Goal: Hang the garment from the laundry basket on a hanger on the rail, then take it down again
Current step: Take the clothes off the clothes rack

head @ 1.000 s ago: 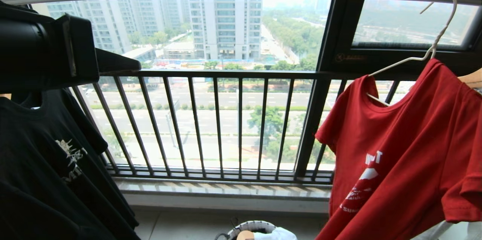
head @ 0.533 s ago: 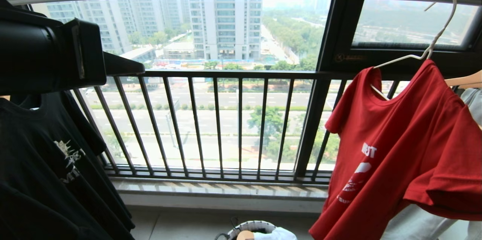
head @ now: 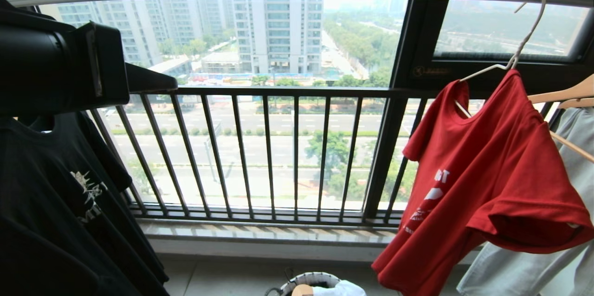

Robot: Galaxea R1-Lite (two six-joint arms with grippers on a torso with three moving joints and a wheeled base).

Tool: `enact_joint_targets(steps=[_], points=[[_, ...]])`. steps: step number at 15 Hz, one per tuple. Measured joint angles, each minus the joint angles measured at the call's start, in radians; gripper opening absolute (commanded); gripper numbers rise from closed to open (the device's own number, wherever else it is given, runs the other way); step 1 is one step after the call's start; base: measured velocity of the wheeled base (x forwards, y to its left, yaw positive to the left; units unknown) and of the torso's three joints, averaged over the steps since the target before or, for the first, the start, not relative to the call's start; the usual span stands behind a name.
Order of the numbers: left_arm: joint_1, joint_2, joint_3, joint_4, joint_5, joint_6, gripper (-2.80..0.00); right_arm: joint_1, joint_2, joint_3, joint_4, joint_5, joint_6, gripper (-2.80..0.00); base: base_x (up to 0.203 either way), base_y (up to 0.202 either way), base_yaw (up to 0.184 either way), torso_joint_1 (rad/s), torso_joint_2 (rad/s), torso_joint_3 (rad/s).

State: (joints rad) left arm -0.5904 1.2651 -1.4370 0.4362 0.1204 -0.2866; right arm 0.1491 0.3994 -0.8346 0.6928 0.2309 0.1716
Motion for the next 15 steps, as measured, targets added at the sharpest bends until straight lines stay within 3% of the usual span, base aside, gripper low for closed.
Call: enact_joint_targets(steps=[7, 15], points=[[0.000, -0.002, 0.000, 0.000, -0.001, 0.000, -2.80, -0.003, 0.073, 0.131, -0.159, -0.008, -0.196, 0.00, 0.000, 0.000, 0.000, 0.000, 0.00, 0.000], [0.000, 0.000, 0.000, 0.000, -0.001, 0.000, -2.80, -0.001, 0.213, 0.150, -0.289, -0.003, -0.410, 0.00, 0.000, 0.000, 0.000, 0.000, 0.00, 0.000]])
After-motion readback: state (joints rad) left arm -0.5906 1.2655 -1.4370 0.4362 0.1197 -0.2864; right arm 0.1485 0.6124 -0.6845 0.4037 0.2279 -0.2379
